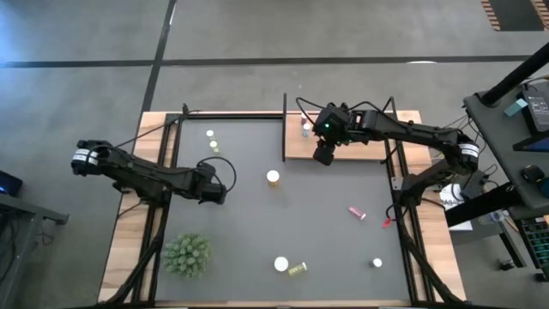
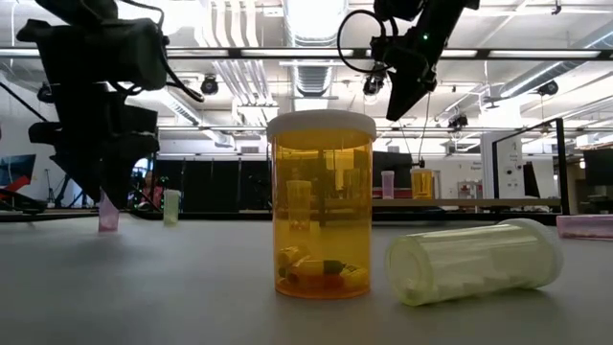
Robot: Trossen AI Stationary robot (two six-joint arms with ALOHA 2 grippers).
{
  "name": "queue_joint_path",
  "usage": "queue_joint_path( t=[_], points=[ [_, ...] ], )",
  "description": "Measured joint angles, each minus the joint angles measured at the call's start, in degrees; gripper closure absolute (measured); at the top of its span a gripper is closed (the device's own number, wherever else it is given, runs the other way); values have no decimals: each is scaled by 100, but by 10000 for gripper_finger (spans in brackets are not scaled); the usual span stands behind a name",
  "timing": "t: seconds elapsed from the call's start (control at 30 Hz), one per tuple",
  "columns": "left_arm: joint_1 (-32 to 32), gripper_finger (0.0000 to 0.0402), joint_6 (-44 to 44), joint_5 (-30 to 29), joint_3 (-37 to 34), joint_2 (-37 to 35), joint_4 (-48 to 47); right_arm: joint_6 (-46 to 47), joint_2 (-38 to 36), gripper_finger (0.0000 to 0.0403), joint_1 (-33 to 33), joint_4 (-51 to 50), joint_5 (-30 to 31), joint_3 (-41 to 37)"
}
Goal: Pick and place medicine bottles onto shelf by color
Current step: Put the left pink pill bottle on the shelf aligned with the other pink pill bottle
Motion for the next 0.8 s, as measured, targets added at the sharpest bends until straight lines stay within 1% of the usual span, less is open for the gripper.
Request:
queue_joint_path(
  t=[0.1,0.37,0.8],
  points=[
    [0,192,2,-4,33,-12,21,12,0,254,0,0,-2,0],
    [1,215,8,-63,132,-22,49,17,0,254,0,-2,-2,0],
    [0,277,11,-95,125,-22,104,17,0,254,0,-2,-2,0]
  ],
)
